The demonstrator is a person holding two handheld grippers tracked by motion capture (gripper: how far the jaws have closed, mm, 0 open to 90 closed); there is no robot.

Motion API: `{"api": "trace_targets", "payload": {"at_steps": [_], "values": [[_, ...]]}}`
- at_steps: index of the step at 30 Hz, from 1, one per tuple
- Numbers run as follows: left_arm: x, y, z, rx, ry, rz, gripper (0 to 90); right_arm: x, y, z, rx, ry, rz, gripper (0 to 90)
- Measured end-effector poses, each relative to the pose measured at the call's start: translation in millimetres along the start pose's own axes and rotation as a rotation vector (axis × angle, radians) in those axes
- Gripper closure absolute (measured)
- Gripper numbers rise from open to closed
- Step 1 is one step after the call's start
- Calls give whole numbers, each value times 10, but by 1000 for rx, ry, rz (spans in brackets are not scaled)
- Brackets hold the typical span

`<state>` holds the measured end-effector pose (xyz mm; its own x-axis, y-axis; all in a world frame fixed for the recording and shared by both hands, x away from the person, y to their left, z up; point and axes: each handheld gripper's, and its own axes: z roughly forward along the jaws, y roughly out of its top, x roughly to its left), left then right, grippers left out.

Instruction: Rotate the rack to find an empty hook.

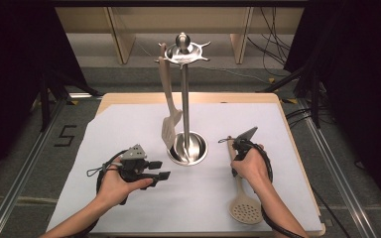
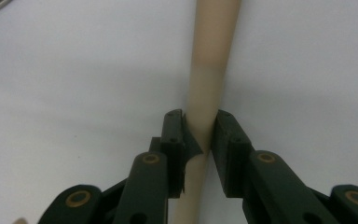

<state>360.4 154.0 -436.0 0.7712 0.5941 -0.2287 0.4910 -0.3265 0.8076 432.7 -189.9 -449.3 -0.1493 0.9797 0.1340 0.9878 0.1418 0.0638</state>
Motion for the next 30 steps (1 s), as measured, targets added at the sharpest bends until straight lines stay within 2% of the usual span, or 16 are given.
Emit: {"api": "trace_targets", "payload": {"at_steps": [2,4,5,7,9,10,11,12,16,18,23,24,25,26,27,30], "values": [[-1,-1,2,-2,2,0,461,3,2,4,-2,0,23,766],[6,4,-4,4,-17,-2,466,-25,-11,10,-15,2,9,771],[7,4,-5,4,-17,-1,467,-23,-24,15,-33,29,33,778],[7,4,-2,2,-11,0,467,-41,-38,10,-39,37,3,781],[1,1,1,-2,-2,-2,467,-11,-56,-7,-56,35,24,782],[1,1,2,-2,-3,-1,467,-5,-65,-18,-89,40,33,782],[-1,1,2,-2,-4,-1,467,-42,-71,-7,-129,38,-6,782],[-2,0,3,-2,-4,0,467,-39,-85,-28,-141,26,6,782],[2,-1,1,-3,-4,0,467,-55,-159,-126,-217,58,8,783],[5,-1,2,-3,-4,-1,467,-39,-211,-182,-243,76,35,782],[2,3,6,-5,-2,5,467,-74,-355,-293,-370,102,-19,782],[4,3,10,-9,-6,4,467,-94,-387,-310,-381,105,-53,782],[4,2,12,-12,-7,4,467,-126,-400,-308,-436,94,-96,782],[0,0,11,-17,-8,0,467,-115,-425,-325,-460,101,-93,782],[5,-1,6,-17,-12,2,467,-135,-445,-329,-479,157,-122,782],[6,-1,-9,-29,-1,4,469,-142,-510,-356,-537,163,-147,782]]}}
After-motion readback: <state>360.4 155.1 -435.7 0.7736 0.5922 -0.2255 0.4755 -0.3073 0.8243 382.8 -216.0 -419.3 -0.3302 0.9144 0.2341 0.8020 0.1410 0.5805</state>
